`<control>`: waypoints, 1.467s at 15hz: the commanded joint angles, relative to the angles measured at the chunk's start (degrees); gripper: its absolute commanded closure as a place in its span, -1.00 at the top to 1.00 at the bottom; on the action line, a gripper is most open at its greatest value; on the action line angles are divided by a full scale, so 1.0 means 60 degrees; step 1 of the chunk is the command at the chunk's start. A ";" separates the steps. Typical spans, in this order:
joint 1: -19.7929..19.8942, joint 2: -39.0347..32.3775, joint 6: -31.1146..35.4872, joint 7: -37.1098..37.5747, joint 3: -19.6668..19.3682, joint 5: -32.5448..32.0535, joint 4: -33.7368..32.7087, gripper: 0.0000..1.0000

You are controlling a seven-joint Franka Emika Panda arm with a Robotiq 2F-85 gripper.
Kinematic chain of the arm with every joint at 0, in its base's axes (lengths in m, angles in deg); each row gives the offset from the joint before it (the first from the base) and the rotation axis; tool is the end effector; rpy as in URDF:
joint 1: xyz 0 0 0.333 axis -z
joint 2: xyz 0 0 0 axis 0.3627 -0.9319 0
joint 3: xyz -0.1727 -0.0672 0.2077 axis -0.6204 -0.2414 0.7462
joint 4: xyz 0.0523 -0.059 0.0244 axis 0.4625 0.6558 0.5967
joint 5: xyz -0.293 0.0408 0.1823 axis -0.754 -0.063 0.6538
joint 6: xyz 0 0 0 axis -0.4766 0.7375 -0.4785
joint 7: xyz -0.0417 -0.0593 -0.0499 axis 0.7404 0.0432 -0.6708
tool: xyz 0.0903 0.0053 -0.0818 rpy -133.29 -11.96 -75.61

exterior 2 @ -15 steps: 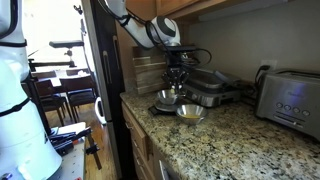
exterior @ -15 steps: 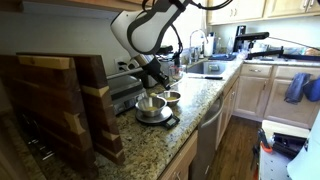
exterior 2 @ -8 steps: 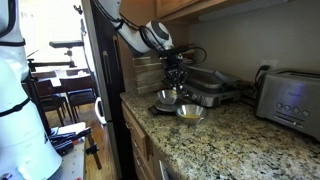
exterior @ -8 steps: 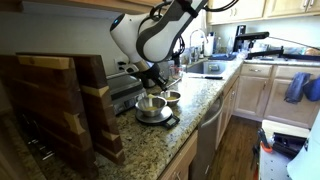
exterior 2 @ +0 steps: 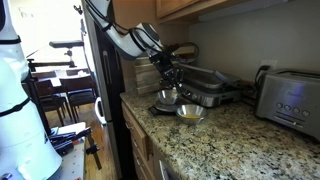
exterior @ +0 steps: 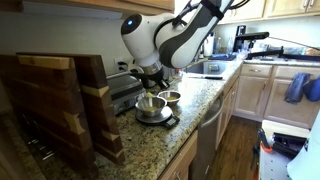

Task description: Use the spoon to put some sugar into the other bowl

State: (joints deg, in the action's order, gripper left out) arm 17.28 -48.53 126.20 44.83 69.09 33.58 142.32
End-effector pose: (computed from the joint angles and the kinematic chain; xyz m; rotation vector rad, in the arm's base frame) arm 0.4945 0.0468 0.2983 2.0209 1.3842 -0.2350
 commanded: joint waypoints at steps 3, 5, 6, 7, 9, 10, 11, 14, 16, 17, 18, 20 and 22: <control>-0.0087 0.0938 0.0841 0.2048 -0.0043 -0.2026 0.1299 -0.93; -0.0089 0.1049 0.1049 0.2685 -0.0027 -0.2797 0.1528 -0.93; -0.0087 0.1097 0.1119 0.2987 -0.0021 -0.3145 0.1620 -0.93; -0.0084 0.1139 0.1177 0.3272 -0.0014 -0.3481 0.1710 -0.93; -0.0086 0.1231 0.1318 0.4080 -0.0007 -0.4325 0.1878 -0.93; -0.0092 0.1262 0.1364 0.4576 0.0000 -0.4884 0.1956 -0.93; -0.0100 0.1278 0.1339 0.5004 0.0017 -0.5370 0.2023 -0.93; -0.0120 0.1313 0.1274 0.6258 0.0086 -0.6595 0.2244 -0.93; -0.0138 0.1325 0.1226 0.6965 0.0143 -0.7282 0.2408 -0.93; -0.0138 0.1320 0.1215 0.7267 0.0170 -0.7575 0.2484 -0.93; -0.0133 0.1319 0.1212 0.7531 0.0189 -0.7839 0.2562 -0.93; -0.0137 0.1365 0.1192 0.8160 0.0234 -0.8474 0.2741 -0.93; -0.0144 0.1422 0.1102 0.8893 0.0271 -0.9295 0.2925 -0.93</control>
State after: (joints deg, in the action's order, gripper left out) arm 17.19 -44.23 133.26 91.74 70.78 -15.80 155.65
